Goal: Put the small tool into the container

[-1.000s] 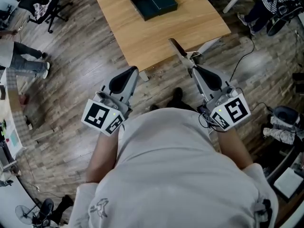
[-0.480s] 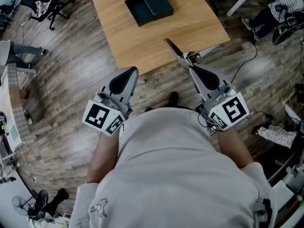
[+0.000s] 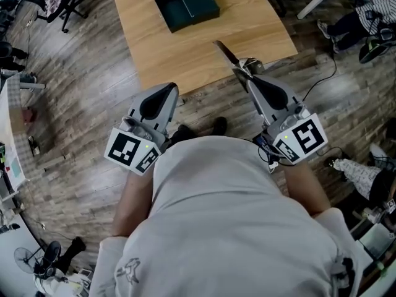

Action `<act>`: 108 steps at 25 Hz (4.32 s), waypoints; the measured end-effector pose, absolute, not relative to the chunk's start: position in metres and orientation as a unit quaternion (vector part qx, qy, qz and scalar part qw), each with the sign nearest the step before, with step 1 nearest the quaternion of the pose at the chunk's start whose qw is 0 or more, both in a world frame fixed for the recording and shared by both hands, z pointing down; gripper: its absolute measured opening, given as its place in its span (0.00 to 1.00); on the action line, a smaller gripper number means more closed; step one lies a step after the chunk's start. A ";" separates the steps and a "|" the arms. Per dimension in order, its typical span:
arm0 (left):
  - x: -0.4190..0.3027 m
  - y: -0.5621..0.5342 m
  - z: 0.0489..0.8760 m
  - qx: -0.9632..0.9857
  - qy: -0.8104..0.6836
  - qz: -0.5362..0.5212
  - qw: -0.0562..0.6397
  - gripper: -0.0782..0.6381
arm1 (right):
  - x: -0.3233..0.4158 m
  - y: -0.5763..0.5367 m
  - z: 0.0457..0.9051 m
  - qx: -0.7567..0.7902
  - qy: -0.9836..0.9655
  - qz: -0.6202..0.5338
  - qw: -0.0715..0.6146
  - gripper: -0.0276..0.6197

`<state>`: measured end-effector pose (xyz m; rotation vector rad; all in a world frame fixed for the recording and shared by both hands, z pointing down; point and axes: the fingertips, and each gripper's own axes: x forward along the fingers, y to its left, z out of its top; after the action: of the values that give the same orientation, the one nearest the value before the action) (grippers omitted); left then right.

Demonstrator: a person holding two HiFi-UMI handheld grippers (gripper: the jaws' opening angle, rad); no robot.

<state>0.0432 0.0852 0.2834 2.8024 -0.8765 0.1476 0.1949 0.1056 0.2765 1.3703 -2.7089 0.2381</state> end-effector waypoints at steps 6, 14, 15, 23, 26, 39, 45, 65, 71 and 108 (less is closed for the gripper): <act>0.036 0.069 0.288 0.949 -0.292 0.053 0.103 0.12 | 0.187 0.089 0.283 0.455 -0.885 0.083 0.053 0.06; 0.007 0.032 0.287 0.955 -0.273 0.050 0.105 0.12 | 0.162 0.056 0.275 0.474 -0.875 0.080 0.056 0.06; 0.003 0.028 0.286 0.956 -0.269 0.049 0.105 0.12 | 0.159 0.050 0.274 0.476 -0.874 0.081 0.057 0.06; -0.039 -0.004 0.285 0.963 -0.243 0.041 0.106 0.12 | 0.117 0.016 0.270 0.494 -0.863 0.082 0.061 0.06; -0.053 -0.006 0.285 0.965 -0.235 0.037 0.105 0.12 | 0.102 0.014 0.272 0.500 -0.860 0.087 0.057 0.06; -0.075 -0.028 0.295 0.963 -0.238 0.039 0.120 0.12 | 0.072 -0.014 0.282 0.496 -0.860 0.100 0.062 0.06; -0.060 -0.055 0.302 0.956 -0.260 0.047 0.129 0.12 | 0.089 -0.050 0.292 0.479 -0.868 0.112 0.068 0.06; -0.051 -0.143 0.329 0.935 -0.311 0.057 0.162 0.12 | 0.080 -0.173 0.318 0.409 -0.896 0.137 0.111 0.06; -0.046 -0.168 0.333 0.933 -0.317 0.061 0.157 0.12 | 0.079 -0.208 0.334 0.403 -0.896 0.148 0.113 0.06; -0.019 -0.281 0.488 0.903 -0.340 0.134 0.227 0.12 | 0.062 -0.345 0.556 0.443 -0.813 0.343 0.158 0.06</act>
<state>-0.0188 -0.2812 0.4884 2.4867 -0.9366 0.3684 0.0621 -0.3455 0.5563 1.2684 -2.3247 0.9813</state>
